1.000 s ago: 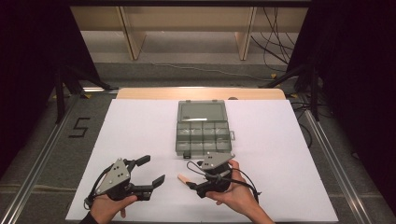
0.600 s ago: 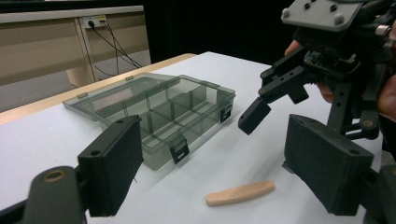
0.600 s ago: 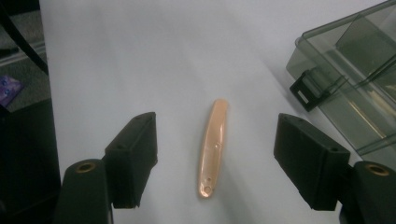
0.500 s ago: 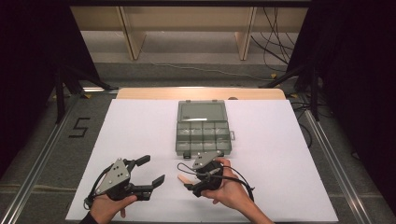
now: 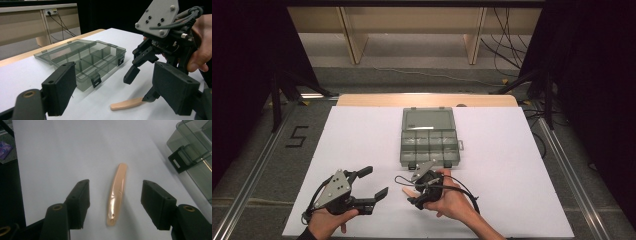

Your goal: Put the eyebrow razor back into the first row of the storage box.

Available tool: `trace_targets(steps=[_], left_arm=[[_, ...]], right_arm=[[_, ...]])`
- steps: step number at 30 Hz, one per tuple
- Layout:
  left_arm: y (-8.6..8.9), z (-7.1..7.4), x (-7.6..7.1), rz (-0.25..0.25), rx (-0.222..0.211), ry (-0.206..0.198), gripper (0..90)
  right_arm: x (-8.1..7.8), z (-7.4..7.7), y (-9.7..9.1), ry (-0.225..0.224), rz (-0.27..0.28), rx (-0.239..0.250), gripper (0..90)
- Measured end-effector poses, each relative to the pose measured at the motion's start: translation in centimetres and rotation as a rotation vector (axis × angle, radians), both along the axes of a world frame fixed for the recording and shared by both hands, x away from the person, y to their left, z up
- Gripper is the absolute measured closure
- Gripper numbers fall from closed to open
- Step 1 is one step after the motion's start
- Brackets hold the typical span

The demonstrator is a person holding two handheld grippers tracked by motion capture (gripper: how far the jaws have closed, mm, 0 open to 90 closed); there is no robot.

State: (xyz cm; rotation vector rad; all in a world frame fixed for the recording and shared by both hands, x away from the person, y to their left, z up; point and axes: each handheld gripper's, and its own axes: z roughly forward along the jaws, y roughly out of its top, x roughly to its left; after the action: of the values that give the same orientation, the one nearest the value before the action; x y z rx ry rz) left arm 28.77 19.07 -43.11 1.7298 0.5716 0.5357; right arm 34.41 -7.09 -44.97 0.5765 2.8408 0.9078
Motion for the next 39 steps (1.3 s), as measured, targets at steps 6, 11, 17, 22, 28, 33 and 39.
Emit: trace_targets(steps=[6,11,17,22,28,33,39], left_arm=[[0.0,0.0,0.0,-0.001,0.001,-0.001,19.2],[0.1,0.0,0.0,-0.003,0.006,-0.007,19.2],[0.1,0.1,0.1,-0.003,0.007,-0.009,19.2],[0.1,0.1,0.0,-0.004,0.006,-0.009,19.3],[0.1,0.1,0.0,-0.004,0.006,-0.009,19.3],[0.1,0.1,0.0,-0.004,0.006,-0.009,19.3],[0.1,0.1,0.0,-0.005,0.007,-0.01,19.3]], right_arm=[[0.4,-0.4,0.5,0.016,0.005,-0.02,44.4],[0.7,-0.5,0.8,0.04,-0.005,-0.044,45.9],[1.0,-0.8,1.1,0.055,-0.003,-0.068,47.1],[1.2,-1.1,1.4,0.072,0.005,-0.092,49.8],[1.5,-1.4,1.7,0.089,0.012,-0.116,53.1],[1.7,-1.5,2.2,0.096,0.018,-0.137,57.2],[1.9,-1.7,2.6,0.095,0.025,-0.18,65.3]])
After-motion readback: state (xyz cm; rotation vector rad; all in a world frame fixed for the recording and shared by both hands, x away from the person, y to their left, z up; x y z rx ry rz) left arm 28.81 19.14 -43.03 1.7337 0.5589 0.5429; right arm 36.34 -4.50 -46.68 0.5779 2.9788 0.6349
